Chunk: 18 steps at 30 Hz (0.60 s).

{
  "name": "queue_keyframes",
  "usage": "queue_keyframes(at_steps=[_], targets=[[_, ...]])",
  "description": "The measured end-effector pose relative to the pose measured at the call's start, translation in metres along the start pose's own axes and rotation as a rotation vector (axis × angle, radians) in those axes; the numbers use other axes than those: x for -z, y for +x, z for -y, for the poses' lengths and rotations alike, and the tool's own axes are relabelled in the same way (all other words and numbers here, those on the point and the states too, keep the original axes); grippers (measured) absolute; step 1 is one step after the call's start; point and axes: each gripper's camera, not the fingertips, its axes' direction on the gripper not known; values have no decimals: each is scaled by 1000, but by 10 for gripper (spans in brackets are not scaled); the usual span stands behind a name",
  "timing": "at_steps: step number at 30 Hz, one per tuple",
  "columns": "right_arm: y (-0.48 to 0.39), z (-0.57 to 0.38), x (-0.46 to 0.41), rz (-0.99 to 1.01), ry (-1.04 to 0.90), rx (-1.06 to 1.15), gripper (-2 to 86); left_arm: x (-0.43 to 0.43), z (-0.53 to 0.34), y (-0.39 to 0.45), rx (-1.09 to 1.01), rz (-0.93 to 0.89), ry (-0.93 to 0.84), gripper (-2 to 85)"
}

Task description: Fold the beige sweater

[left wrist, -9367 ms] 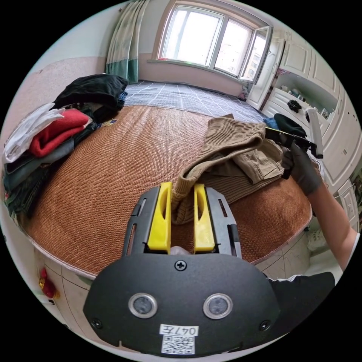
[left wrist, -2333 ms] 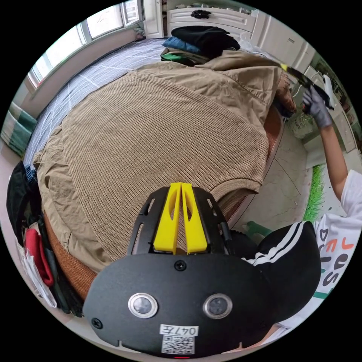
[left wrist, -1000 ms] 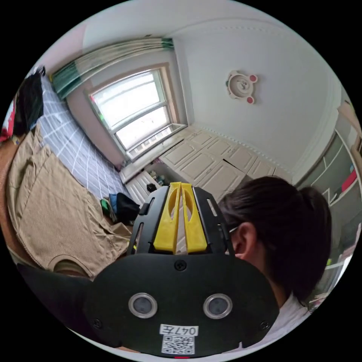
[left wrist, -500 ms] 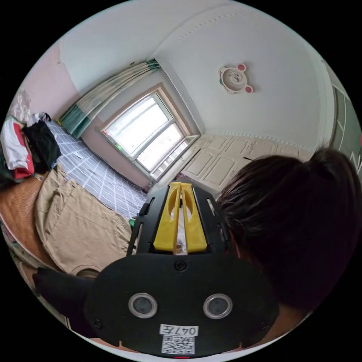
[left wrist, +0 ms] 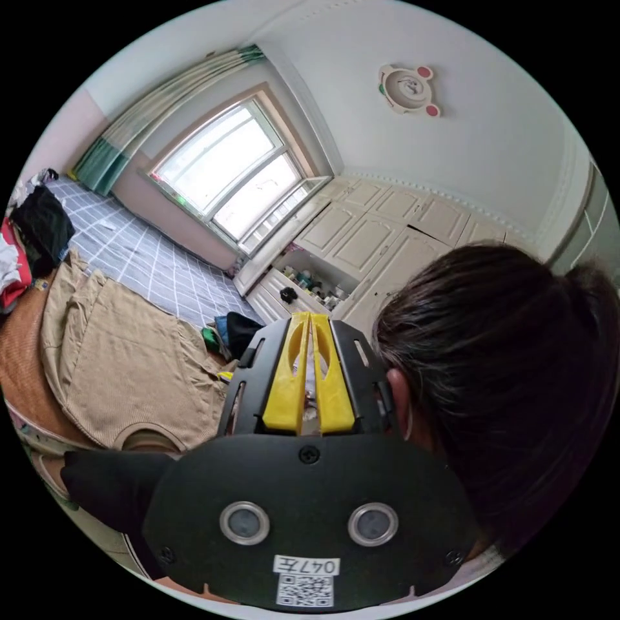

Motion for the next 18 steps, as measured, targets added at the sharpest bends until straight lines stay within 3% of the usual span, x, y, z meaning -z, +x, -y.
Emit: queue_keyframes(at_steps=[6, 11, 15, 18], targets=[[-3, 63, -70, -82, -209, 61, 88, -1, -21, 10, -29, 44, 55, -10], [10, 77, -98, -222, -320, 119, 26, -9, -43, 6, -19, -10, 13, -10], [48, 71, -50, -165, -196, -9, -6, -6, -60, -5, -24, -34, 18, -10], [98, 52, 36, -29, 38, -171, -8, 0, -78, -21, 10, -60, 19, -10]])
